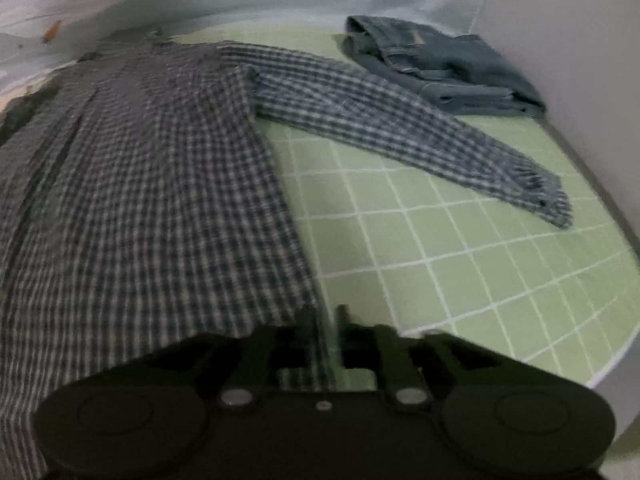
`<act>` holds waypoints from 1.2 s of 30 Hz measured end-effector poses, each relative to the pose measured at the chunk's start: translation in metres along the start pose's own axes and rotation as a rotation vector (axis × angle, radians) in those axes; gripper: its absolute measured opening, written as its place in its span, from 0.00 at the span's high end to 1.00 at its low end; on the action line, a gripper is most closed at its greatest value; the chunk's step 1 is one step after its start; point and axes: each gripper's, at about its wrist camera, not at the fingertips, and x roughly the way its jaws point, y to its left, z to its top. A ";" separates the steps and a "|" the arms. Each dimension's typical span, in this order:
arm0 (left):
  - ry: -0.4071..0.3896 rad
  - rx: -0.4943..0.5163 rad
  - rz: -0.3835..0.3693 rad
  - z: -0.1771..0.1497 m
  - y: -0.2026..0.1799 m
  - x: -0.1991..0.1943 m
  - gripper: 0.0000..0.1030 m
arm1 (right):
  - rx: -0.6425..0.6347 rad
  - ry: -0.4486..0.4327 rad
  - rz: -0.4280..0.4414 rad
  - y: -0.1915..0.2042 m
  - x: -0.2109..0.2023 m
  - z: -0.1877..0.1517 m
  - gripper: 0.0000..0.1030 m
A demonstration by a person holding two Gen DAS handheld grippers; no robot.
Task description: Fold clothes
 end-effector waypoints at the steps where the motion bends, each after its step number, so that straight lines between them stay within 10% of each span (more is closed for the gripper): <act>1: -0.021 -0.010 -0.002 0.007 0.007 -0.003 0.66 | 0.008 -0.002 -0.014 0.003 -0.001 0.001 0.45; 8: -0.133 -0.022 0.017 0.073 0.047 0.008 0.16 | 0.083 -0.012 0.107 0.071 -0.011 -0.001 0.02; 23: -0.210 0.189 0.027 0.193 0.063 0.103 0.10 | 0.167 -0.107 0.034 0.151 -0.003 -0.015 0.00; 36: -0.239 0.335 0.030 0.212 0.045 0.158 0.13 | 0.206 -0.221 -0.017 0.156 0.002 -0.023 0.00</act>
